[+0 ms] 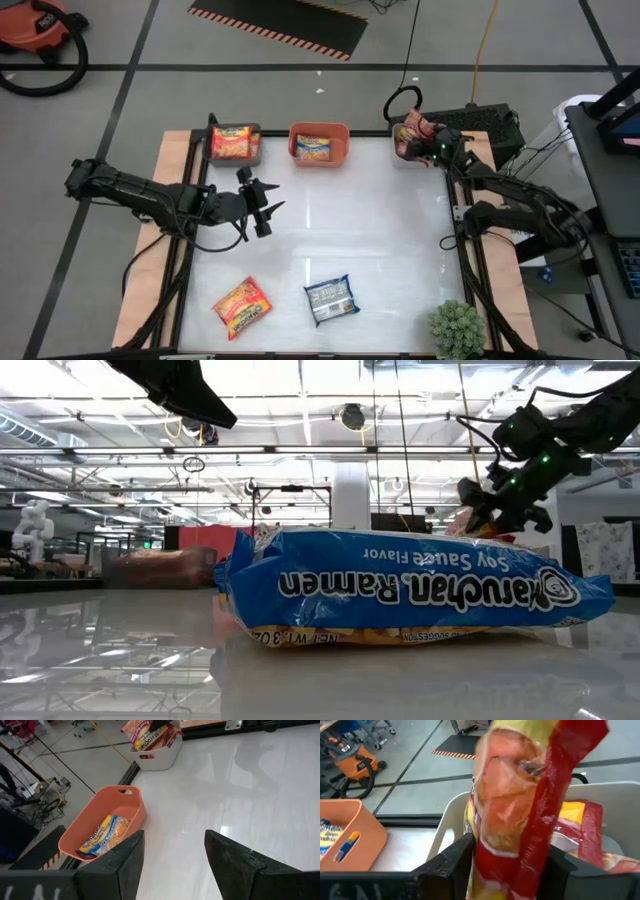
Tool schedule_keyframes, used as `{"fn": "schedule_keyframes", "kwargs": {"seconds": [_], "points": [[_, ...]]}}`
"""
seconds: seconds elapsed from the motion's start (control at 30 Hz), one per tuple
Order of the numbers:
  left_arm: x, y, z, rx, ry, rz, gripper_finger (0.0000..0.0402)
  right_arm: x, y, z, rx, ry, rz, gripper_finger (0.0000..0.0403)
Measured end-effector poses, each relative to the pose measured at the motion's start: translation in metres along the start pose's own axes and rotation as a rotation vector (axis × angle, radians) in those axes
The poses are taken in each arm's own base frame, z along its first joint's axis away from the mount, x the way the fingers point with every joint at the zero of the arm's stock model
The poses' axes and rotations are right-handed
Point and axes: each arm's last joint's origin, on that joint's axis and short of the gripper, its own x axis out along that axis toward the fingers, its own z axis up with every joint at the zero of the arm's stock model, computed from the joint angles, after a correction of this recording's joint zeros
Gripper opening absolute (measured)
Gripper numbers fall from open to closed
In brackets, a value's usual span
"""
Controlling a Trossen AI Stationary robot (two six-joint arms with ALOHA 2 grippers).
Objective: Sort Maruchan noodles
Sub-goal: Put the red noodle pack into the gray bin
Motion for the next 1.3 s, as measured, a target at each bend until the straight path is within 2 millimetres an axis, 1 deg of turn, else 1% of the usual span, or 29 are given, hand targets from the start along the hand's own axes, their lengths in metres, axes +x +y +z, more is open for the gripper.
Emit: {"fn": "schedule_keyframes", "kwargs": {"seconds": [0.27,0.43,0.53,0.83,1.03,1.17,1.3], "points": [[0.0,0.0,0.0,-0.016,0.001,0.0,0.0214,-0.012,-0.002,0.001,-0.048,0.01,-0.007,0.0198],[0.0,-0.001,0.0,-0.028,0.001,-0.018,0.0214,-0.023,-0.001,0.008,-0.065,-0.049,0.022,0.0222],[0.0,-0.001,0.0,-0.038,0.001,-0.024,0.0214,-0.028,0.0,0.011,-0.063,-0.081,0.041,0.023],[0.0,-0.001,0.002,-0.056,-0.014,-0.038,0.0214,-0.035,0.002,0.014,-0.078,-0.115,0.062,0.0223],[0.0,-0.001,0.002,-0.055,-0.014,-0.045,0.0214,-0.046,0.008,0.03,-0.115,-0.186,0.084,0.022],[0.0,-0.001,0.002,-0.054,-0.013,-0.045,0.0214,-0.051,0.008,0.034,-0.13,-0.226,0.098,0.022],[0.0,-0.001,0.001,-0.053,-0.012,-0.045,0.0214,-0.051,0.01,0.037,-0.149,-0.254,0.109,0.0219]]}}
